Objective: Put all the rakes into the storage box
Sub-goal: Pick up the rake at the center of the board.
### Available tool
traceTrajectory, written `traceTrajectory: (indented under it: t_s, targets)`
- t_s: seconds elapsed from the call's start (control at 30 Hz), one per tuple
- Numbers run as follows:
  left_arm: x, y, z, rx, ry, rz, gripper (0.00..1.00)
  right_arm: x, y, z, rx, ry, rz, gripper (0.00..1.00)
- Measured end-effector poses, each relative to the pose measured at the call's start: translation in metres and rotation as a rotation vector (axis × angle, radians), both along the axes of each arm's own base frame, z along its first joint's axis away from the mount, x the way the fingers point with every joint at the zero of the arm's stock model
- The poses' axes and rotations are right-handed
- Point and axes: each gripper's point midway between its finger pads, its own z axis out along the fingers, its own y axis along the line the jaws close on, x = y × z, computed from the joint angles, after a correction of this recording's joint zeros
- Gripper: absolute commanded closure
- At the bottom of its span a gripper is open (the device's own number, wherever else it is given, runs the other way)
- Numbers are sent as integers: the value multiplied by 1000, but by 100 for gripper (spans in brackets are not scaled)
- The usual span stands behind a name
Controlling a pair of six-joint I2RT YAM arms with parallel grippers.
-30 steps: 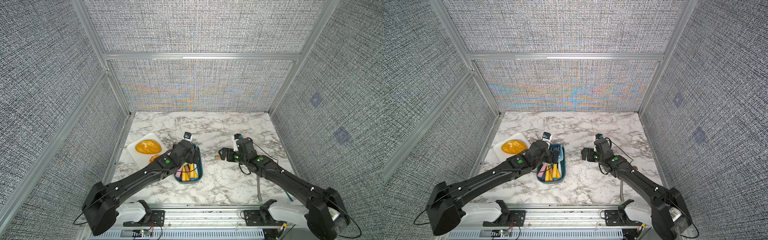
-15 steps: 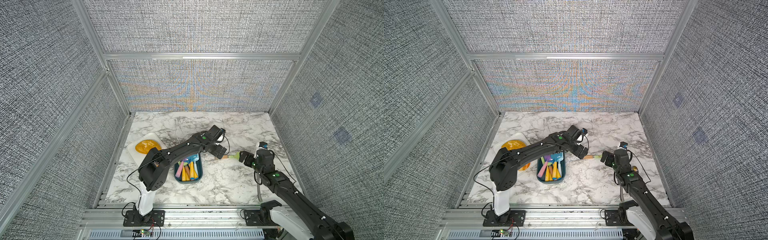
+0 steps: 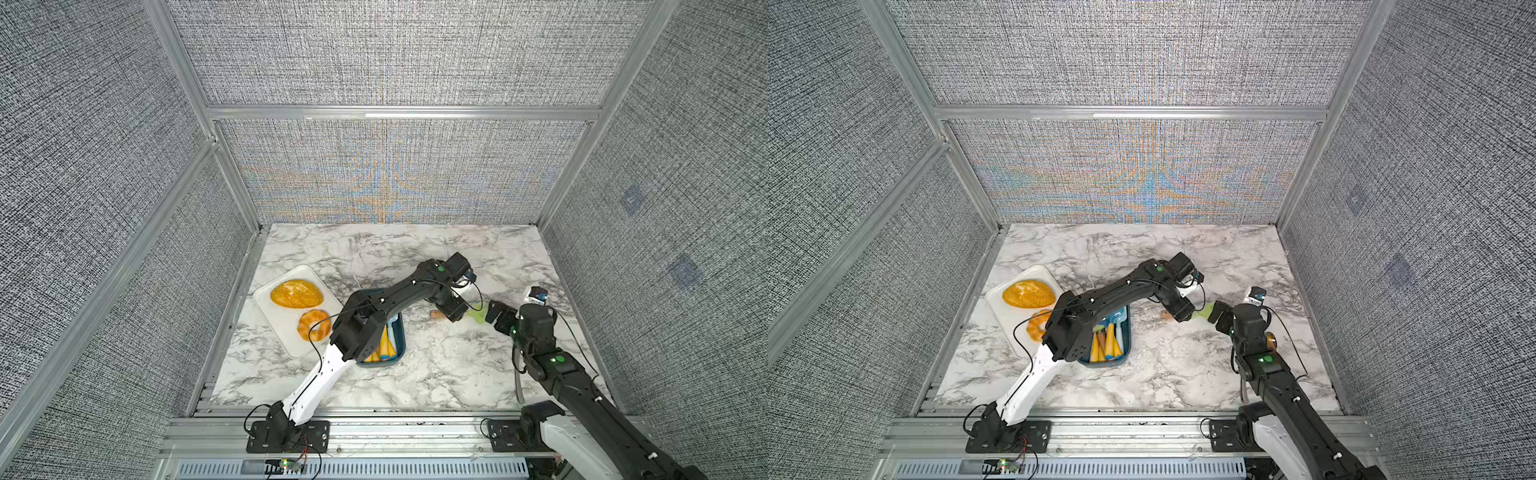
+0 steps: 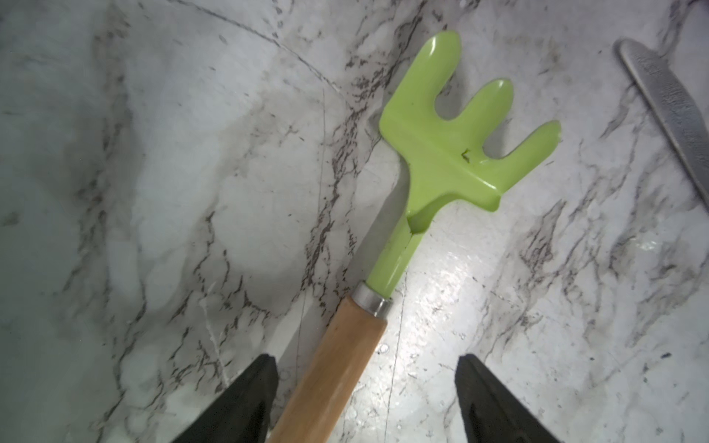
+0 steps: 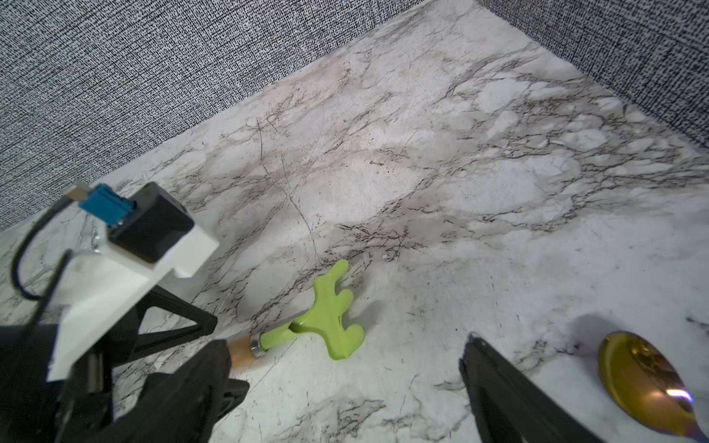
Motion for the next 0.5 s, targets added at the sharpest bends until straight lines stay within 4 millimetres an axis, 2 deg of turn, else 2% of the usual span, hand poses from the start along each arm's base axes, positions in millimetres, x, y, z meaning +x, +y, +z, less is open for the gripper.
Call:
traceTrajectory:
  t_s: [0.17, 0.27, 0.47, 0.5]
  targets:
    - [-12, 1, -11, 68, -30, -33, 44, -1, -4, -1, -2, -1, -19, 1]
    - [-18, 2, -20, 106, -46, -55, 50, -1, -5, -1, -4, -1, -25, 1]
    - [-13, 5, -26, 145, -88, -56, 55, -2, -7, 2, -3, -14, -36, 1]
    - [-14, 4, -27, 151, -96, -57, 59, -2, -8, 4, -2, -19, -38, 1]
